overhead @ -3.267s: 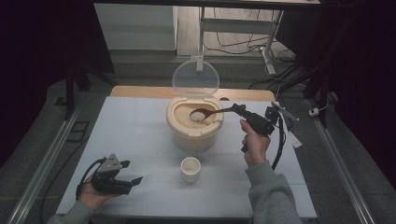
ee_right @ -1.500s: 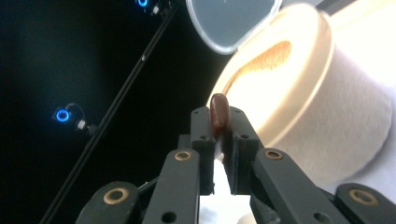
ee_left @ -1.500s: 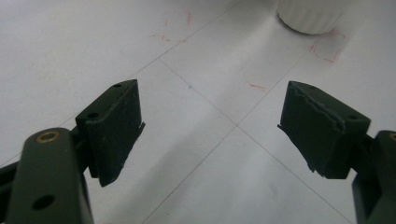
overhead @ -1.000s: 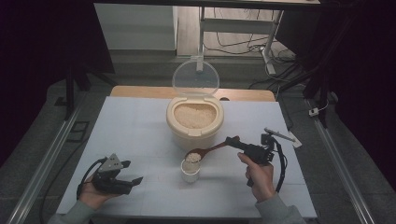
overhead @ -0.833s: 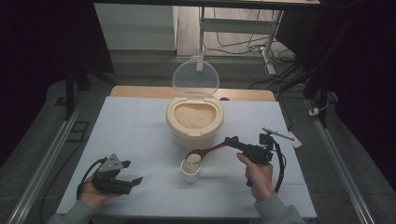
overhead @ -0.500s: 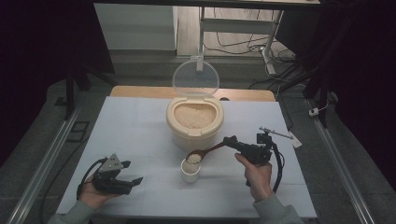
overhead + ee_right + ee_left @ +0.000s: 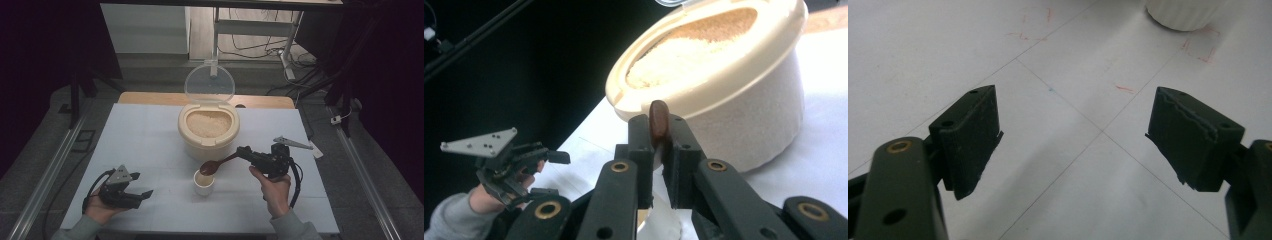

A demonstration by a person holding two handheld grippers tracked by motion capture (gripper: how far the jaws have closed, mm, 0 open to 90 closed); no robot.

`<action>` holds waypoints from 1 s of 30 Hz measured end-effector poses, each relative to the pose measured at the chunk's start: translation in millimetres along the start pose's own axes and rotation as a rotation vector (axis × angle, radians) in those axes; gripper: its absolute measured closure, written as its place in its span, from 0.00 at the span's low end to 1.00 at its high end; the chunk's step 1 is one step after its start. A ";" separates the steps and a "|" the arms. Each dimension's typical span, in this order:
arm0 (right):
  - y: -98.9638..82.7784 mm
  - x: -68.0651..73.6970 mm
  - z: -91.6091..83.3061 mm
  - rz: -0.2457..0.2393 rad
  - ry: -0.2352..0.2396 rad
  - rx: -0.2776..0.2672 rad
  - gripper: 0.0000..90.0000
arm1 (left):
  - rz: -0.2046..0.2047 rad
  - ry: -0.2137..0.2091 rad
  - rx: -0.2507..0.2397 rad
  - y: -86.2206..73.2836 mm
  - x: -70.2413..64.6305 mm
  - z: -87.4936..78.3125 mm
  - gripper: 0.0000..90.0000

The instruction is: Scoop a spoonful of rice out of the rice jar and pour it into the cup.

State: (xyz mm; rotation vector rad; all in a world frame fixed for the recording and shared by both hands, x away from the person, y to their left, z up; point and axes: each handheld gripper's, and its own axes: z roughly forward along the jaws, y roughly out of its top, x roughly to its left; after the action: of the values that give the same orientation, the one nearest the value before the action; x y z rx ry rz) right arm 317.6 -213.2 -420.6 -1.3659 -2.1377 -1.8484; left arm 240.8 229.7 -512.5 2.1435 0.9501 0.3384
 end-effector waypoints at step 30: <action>1.5 -0.1 -37.3 -0.133 0.021 -0.099 0.92 | -0.006 0.003 0.000 -0.6 1.4 -0.2 0.23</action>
State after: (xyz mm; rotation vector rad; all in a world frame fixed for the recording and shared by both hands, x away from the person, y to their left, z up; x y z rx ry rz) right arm 299.6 -243.4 -408.0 -1.2425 -2.2055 -2.0326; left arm 241.3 231.1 -512.9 2.1402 0.9579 0.3394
